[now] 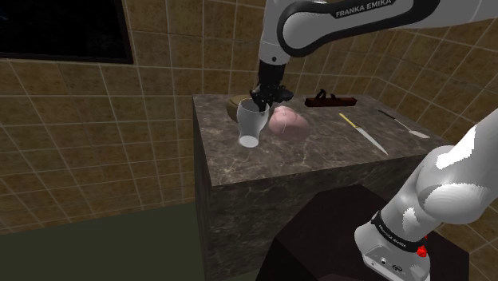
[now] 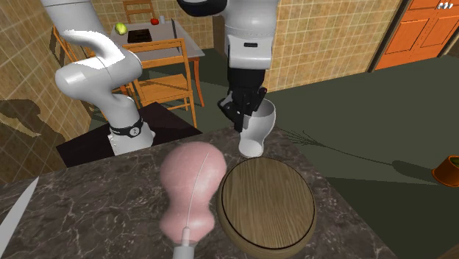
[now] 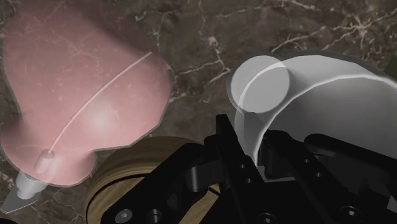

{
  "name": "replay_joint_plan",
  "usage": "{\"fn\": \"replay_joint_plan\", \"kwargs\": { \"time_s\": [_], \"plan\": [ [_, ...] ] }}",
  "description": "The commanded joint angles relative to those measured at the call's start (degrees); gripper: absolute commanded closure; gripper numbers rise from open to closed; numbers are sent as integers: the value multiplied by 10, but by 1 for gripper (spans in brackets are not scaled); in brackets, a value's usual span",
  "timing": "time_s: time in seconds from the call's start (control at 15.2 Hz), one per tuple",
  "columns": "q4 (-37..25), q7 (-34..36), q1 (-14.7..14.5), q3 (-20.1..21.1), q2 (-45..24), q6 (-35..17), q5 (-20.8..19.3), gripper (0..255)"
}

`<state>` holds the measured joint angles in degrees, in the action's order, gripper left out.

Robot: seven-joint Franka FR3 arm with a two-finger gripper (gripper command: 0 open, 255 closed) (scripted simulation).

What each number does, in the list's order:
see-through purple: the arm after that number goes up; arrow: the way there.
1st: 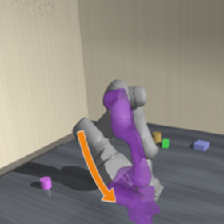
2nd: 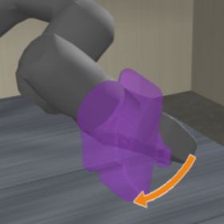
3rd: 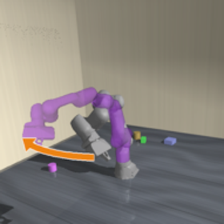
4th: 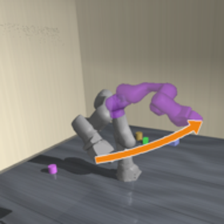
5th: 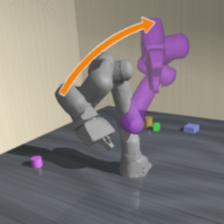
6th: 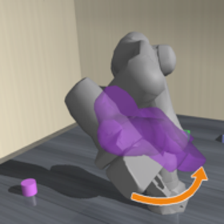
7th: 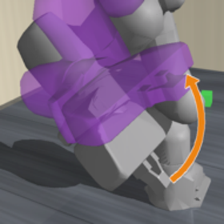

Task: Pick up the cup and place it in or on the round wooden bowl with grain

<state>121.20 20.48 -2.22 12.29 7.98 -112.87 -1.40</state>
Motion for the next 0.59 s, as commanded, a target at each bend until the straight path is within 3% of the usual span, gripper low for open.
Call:
{"fn": "replay_joint_plan", "kwargs": {
  "time_s": [0.0, 0.53],
  "plan": [
    [-10, -2, 0, -1, 5, 14, 1, 255],
    [-62, -6, 1, -2, 14, 75, 3, 255]
  ]
}}
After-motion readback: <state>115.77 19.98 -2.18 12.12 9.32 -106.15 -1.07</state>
